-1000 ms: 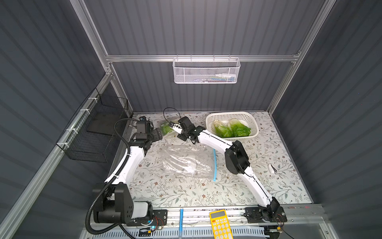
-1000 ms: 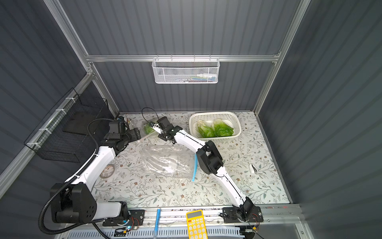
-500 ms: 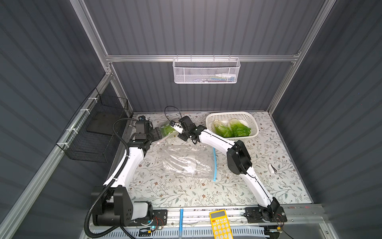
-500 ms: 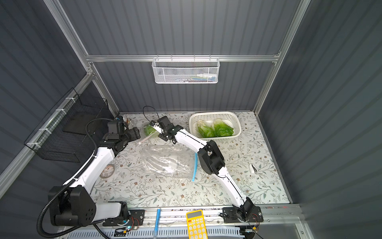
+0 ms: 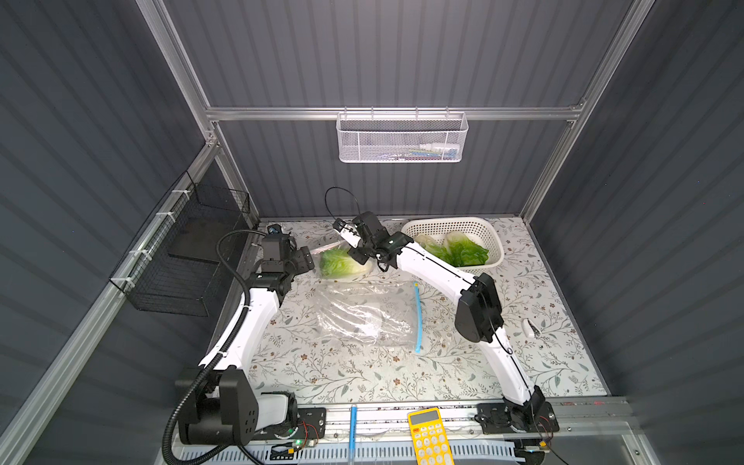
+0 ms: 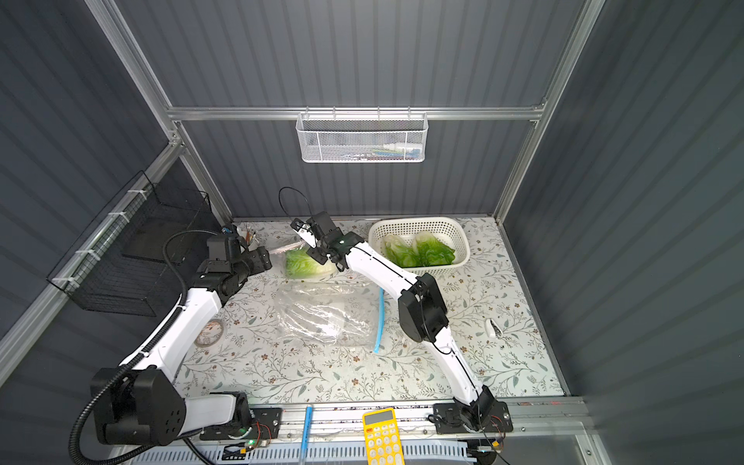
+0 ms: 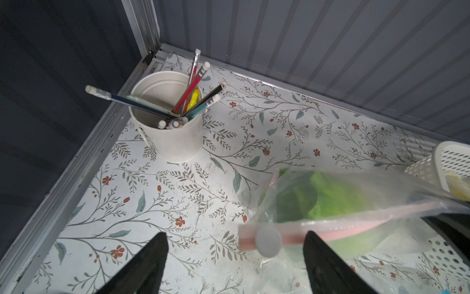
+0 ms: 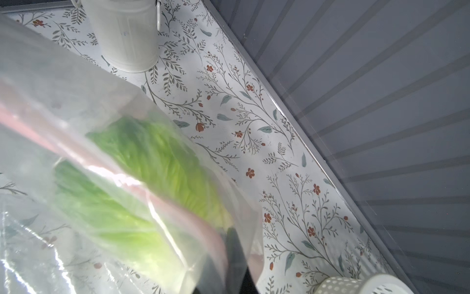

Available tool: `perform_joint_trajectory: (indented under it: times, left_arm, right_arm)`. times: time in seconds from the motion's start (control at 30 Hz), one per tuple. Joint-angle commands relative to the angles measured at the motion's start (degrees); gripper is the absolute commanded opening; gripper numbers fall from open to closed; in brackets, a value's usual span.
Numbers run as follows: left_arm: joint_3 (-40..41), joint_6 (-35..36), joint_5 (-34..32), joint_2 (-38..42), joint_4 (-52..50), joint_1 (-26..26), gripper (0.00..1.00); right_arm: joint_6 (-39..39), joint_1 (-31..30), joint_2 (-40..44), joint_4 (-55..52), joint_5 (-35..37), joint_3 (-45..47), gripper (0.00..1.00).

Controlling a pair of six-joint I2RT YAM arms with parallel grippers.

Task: Open the zip-top bag and take out the chinese cabbages
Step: Pick up the zipper food storage bag at the center of the board.

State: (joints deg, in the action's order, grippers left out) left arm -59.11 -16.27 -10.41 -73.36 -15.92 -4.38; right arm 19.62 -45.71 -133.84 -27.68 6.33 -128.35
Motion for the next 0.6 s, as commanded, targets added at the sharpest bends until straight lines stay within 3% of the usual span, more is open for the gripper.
perform_joint_trajectory:
  times: [0.0, 0.57]
  left_arm:
    - [-1.05, 0.96, -3.65, 3.20, -1.09, 0.60, 0.85]
    - [-0.33, -0.34, -5.11, 4.81, -0.73, 1.21, 0.82]
  right_arm:
    - [-2.28, 0.36, 4.65, -1.06, -1.43, -1.54, 0.00]
    - [-0.74, -3.03, 22.38, -7.97, -0.57, 3.35, 0.00]
